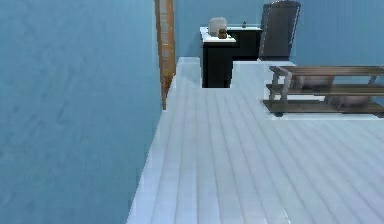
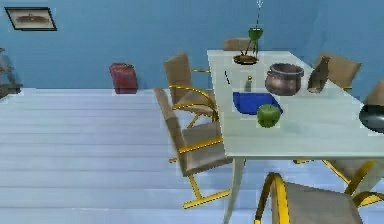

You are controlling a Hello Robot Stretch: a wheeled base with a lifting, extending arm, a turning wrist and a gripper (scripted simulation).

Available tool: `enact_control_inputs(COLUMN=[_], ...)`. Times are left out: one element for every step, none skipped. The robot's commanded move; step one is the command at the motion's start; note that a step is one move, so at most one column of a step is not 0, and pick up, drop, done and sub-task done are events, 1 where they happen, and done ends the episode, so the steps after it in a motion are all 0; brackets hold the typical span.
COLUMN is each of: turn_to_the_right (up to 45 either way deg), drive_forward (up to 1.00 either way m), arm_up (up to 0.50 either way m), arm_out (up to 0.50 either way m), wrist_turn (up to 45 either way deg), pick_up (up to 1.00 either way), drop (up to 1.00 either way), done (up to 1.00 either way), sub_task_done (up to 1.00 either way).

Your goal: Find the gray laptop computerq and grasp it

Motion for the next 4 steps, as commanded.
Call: enact_control_inputs(turn_to_the_right=[0.0, 0.0, 0.0, 18.0], drive_forward=[1.00, 1.00, 1.00, 0.00], arm_up=[0.00, 0.00, 0.00, 0.00], arm_out=[0.00, 0.00, 0.00, 0.00], wrist_turn=[0.0, 0.0, 0.0, 0.0], pick_up=[0.00, 0.00, 0.00, 0.00], drop=[0.00, 0.00, 0.00, 0.00], done=[0.00, 0.00, 0.00, 0.00], sub_task_done=[0.00, 0.00, 0.00, 0.00])
